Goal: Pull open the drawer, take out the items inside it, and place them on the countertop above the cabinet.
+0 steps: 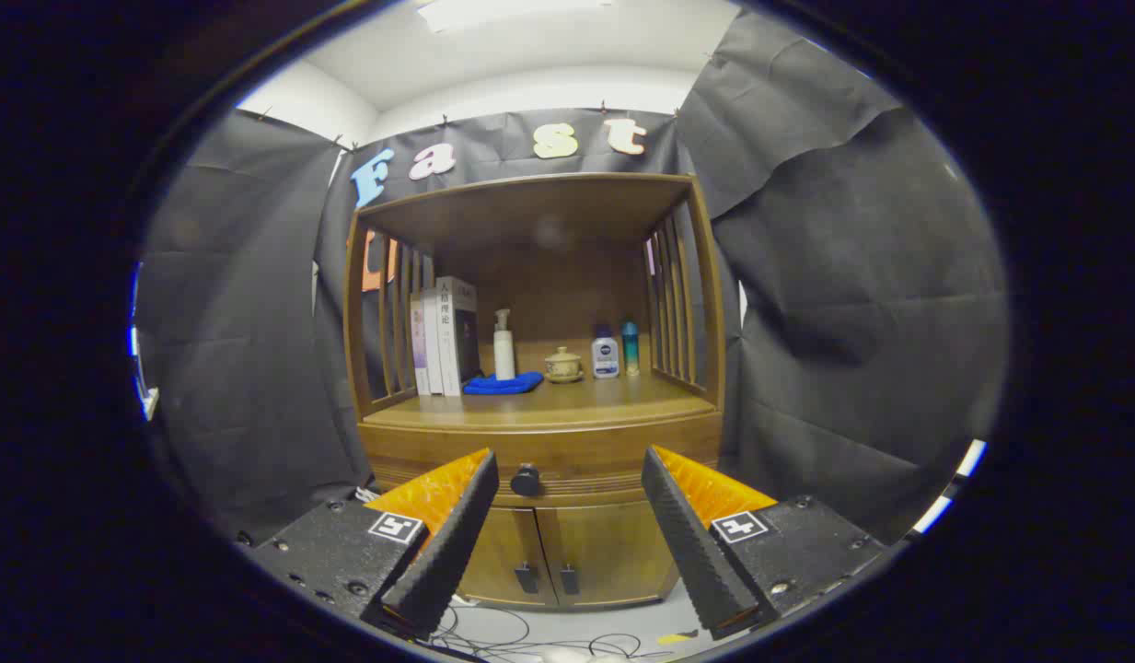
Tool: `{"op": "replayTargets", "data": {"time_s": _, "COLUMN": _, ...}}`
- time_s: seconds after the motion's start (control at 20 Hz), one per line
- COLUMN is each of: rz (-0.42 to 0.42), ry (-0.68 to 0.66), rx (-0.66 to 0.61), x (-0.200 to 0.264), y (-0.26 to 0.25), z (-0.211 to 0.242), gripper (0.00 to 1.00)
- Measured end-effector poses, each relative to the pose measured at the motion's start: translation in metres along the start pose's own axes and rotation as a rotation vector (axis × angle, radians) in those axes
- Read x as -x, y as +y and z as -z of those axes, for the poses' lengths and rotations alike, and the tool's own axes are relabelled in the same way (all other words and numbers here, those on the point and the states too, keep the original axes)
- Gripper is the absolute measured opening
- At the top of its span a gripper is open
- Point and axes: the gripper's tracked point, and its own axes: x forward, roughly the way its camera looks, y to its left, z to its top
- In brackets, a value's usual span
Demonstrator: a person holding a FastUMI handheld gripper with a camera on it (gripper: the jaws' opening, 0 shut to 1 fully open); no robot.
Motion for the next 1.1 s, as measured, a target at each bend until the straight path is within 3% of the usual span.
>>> {"op": "replayTargets", "data": {"time_s": 0.65, "rz": -0.015, "ry": 0.008, "rx": 0.047, "x": -0.033, "y": 0.015, "z": -0.008, "gripper": 0.99}}
{"op": "replayTargets", "data": {"time_s": 1.1, "rz": -0.026, "ry": 0.11, "rx": 0.057, "x": -0.114, "y": 0.044, "z": 0.061, "gripper": 0.99}}
